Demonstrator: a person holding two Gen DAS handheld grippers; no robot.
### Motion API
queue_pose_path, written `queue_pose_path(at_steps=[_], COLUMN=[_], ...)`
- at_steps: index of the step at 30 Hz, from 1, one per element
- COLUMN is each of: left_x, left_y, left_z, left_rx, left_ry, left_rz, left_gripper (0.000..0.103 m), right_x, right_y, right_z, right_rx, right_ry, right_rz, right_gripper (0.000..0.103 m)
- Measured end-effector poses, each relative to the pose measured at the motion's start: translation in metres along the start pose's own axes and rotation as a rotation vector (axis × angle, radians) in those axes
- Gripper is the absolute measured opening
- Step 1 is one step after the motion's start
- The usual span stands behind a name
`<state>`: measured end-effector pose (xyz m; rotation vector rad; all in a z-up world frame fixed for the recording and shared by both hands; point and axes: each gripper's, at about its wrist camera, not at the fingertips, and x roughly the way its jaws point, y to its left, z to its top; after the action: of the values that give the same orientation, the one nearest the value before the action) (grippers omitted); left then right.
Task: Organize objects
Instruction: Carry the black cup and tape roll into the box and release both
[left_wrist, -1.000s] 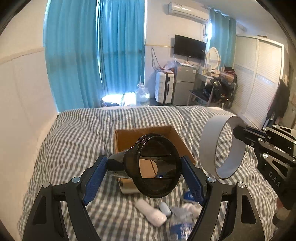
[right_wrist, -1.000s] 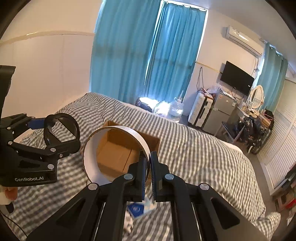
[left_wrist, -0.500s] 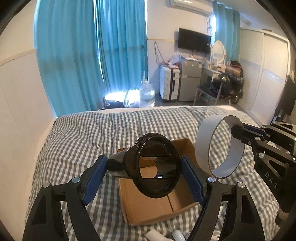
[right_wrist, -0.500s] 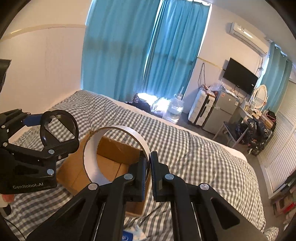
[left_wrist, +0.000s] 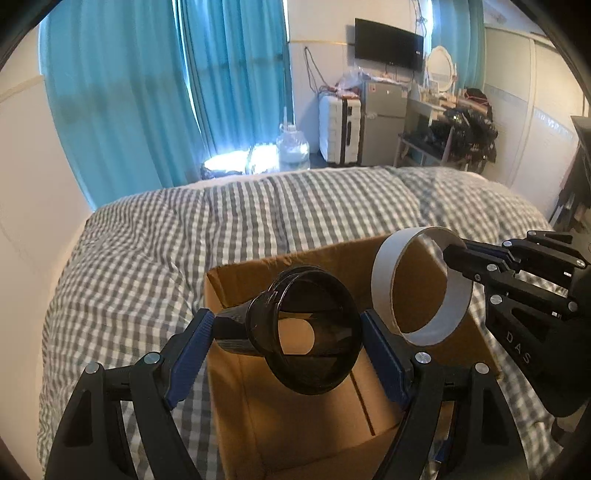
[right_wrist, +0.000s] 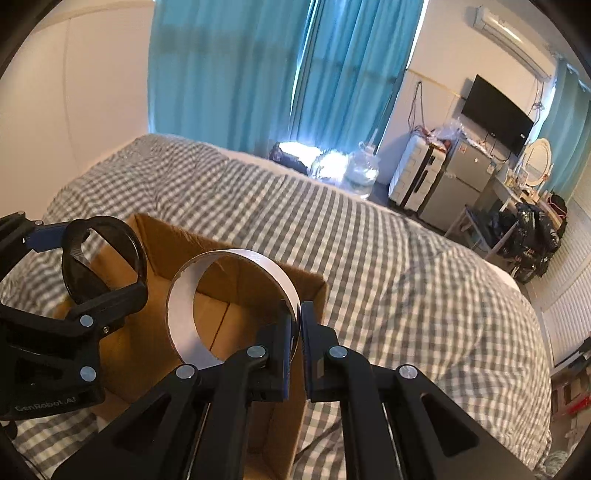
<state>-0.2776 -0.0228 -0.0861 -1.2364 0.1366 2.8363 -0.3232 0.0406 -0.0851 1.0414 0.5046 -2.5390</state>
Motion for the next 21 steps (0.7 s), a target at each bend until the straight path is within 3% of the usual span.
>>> queue_pose_path(at_steps=[10, 16, 19, 21], left_x=[0.024, 0.019, 0.009, -0.001], left_y=[-0.002, -0.007, -0.007, -0.004], left_z=[-0.011, -0.015, -0.013, -0.012], left_rx=[0.010, 0.021, 0.007, -0.006], left_ry=[0.030, 0.044, 0.044, 0.035], left_rz=[0.002, -0.019, -0.022, -0.016], left_gripper=[0.082, 0.083, 0.093, 0.099], right_x=[0.028, 0.014, -0.002, -0.016], right_y=[0.003, 0.004, 0.004, 0.003], right_z=[-0.009, -0.015, -0.014, -0.013], right_rx=[-0.002, 0.011, 0.020, 0.033], right_ry=[0.034, 0.029, 0.011, -0.006], right_rz=[0.053, 0.073, 0.081, 0.076], right_gripper=[0.005, 0.007, 0.020, 0.039])
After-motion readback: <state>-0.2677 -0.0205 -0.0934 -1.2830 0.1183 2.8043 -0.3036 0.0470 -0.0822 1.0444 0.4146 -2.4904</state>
